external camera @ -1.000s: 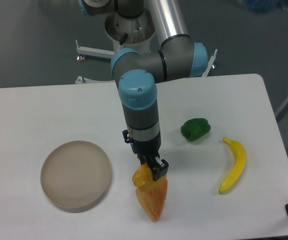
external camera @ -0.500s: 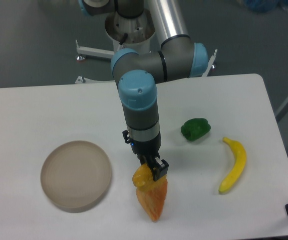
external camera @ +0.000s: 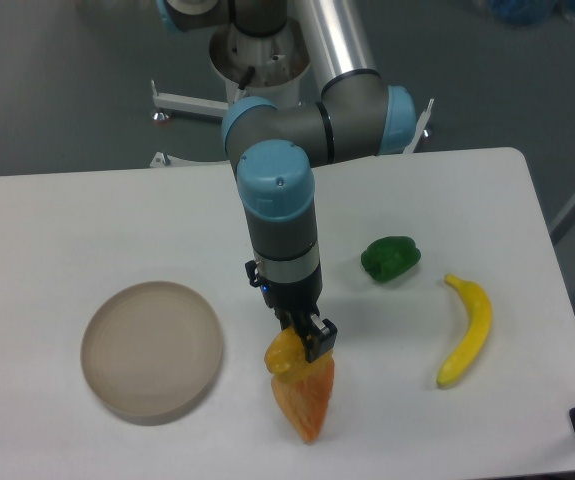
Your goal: Pick up the yellow pepper from the table
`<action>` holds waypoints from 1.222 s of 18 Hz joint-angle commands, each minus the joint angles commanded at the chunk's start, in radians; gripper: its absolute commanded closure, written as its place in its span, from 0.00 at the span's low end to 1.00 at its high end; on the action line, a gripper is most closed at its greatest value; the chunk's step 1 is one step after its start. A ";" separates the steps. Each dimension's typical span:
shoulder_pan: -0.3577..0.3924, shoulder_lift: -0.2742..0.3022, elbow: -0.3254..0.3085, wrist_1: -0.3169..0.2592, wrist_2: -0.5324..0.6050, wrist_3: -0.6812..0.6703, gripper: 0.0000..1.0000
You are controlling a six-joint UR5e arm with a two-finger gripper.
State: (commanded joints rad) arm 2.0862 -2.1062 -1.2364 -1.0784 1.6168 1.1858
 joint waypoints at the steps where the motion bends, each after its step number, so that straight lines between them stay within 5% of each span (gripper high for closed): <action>1: 0.000 0.000 0.000 0.000 0.002 0.002 0.59; 22: 0.000 0.003 -0.012 0.000 0.002 0.000 0.59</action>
State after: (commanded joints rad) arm 2.0862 -2.1031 -1.2487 -1.0784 1.6183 1.1858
